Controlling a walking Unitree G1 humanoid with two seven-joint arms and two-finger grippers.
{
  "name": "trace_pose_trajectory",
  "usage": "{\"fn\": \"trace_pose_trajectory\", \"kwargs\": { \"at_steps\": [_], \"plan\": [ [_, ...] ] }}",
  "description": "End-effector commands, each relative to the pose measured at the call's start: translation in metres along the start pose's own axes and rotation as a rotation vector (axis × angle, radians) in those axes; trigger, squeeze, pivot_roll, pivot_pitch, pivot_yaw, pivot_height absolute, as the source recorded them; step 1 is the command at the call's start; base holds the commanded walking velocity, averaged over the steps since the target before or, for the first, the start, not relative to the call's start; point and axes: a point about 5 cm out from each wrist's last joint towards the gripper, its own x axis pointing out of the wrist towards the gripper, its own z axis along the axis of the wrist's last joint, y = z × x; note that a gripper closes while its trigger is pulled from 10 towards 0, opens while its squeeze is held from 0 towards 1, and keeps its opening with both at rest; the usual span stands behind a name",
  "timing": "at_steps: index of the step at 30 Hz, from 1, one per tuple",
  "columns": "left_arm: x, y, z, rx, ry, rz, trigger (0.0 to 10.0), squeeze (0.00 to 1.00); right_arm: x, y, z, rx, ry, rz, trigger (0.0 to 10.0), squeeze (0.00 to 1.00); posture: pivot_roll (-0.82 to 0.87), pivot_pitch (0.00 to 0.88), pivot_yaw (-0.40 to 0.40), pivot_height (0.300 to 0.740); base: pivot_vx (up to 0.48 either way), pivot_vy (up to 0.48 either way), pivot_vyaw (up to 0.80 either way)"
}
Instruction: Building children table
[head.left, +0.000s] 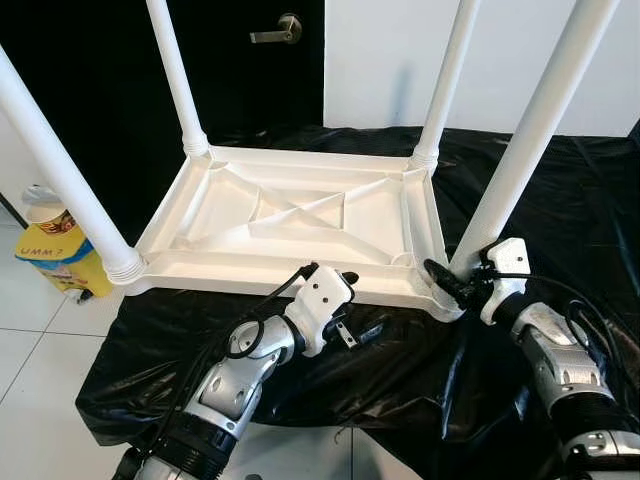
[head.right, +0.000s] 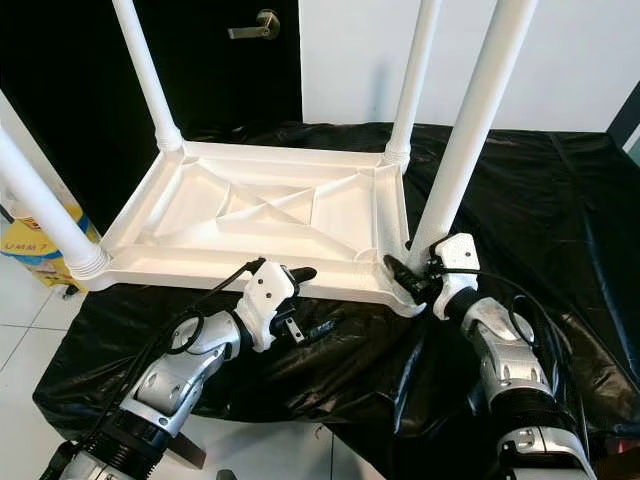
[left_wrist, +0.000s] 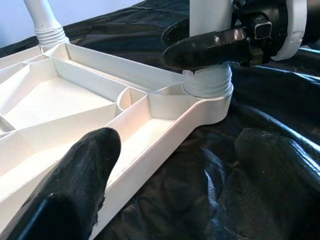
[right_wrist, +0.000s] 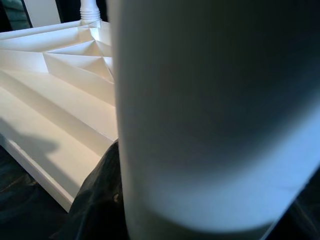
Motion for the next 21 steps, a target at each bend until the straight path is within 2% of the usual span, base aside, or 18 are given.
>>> {"fn": "trace_pose_trajectory", "kwargs": {
  "at_steps": [1, 4, 5, 6, 7, 10, 12, 13, 14, 15, 16, 18, 21],
  "plan": [
    [0.0, -0.001, -0.001, 0.005, 0.005, 0.0, 10.0, 0.0, 0.0, 0.006, -0.005, -0.003, 0.017, 0.008, 0.0, 0.0, -0.02, 0.0, -0.04, 0.74, 0.0, 0.0, 0.0],
    [-0.001, -0.001, -0.001, 0.002, 0.004, 0.005, 10.0, 0.0, -0.003, 0.007, -0.008, 0.001, 0.024, -0.009, 0.0, 0.0, -0.02, 0.0, -0.042, 0.74, 0.0, 0.0, 0.0],
    [-0.002, 0.0, -0.002, -0.001, 0.005, 0.015, 10.0, 0.0, -0.005, 0.009, -0.011, 0.012, 0.026, -0.05, 2.0, 0.0, -0.02, 0.0, -0.045, 0.74, 0.0, 0.0, 0.0],
    [-0.004, 0.002, -0.002, -0.001, 0.006, 0.022, 10.0, 0.0, -0.006, 0.01, -0.013, 0.028, 0.018, -0.097, 10.0, 0.0, -0.02, 0.0, -0.047, 0.74, 0.0, 0.0, 0.0],
    [-0.004, 0.002, -0.002, -0.001, 0.006, 0.022, 10.0, 0.0, -0.006, 0.01, -0.013, 0.028, 0.018, -0.097, 10.0, 0.0, -0.02, 0.0, -0.047, 0.74, 0.0, 0.0, 0.0],
    [-0.006, 0.006, -0.002, 0.001, 0.008, 0.032, 10.0, 0.0, -0.007, 0.012, -0.014, 0.055, 0.007, -0.203, 10.0, 0.0, -0.03, 0.0, -0.046, 0.74, 0.0, 0.0, 0.0],
    [-0.006, 0.006, -0.002, 0.001, 0.008, 0.032, 10.0, 0.0, -0.007, 0.012, -0.014, 0.055, 0.007, -0.203, 10.0, 0.0, -0.03, 0.0, -0.046, 0.74, 0.0, 0.0, 0.0],
    [-0.007, 0.007, -0.001, 0.004, 0.011, 0.029, 10.0, 0.0, -0.007, 0.012, -0.015, 0.054, 0.014, -0.278, 10.0, 0.0, -0.04, 0.0, -0.047, 0.74, 0.0, 0.0, 0.0],
    [-0.007, 0.007, -0.001, 0.004, 0.011, 0.029, 10.0, 0.0, -0.007, 0.012, -0.015, 0.054, 0.014, -0.278, 10.0, 0.0, -0.04, 0.0, -0.047, 0.74, 0.0, 0.0, 0.0],
    [-0.006, 0.006, 0.001, -0.003, 0.002, 0.019, 10.0, 0.0, -0.007, 0.012, -0.016, 0.057, 0.022, -0.373, 10.0, 0.0, -0.05, 0.0, -0.049, 0.74, 0.0, 0.0, 0.0],
    [-0.006, 0.006, 0.001, -0.003, 0.002, 0.019, 10.0, 0.0, -0.007, 0.012, -0.016, 0.057, 0.022, -0.373, 10.0, 0.0, -0.05, 0.0, -0.049, 0.74, 0.0, 0.0, 0.0],
    [-0.002, 0.003, 0.005, -0.007, -0.013, -0.01, 10.0, 0.0, -0.005, 0.022, -0.02, 0.087, 0.051, -0.524, 10.0, 0.0, -0.05, 0.0, -0.05, 0.74, 0.0, 0.0, 0.0],
    [0.002, 0.0, 0.007, -0.003, -0.017, -0.023, 10.0, 0.0, -0.004, 0.031, -0.022, 0.117, 0.06, -0.604, 10.0, 0.0, -0.05, 0.005, -0.052, 0.74, 0.0, 0.0, 0.0]
  ]
}}
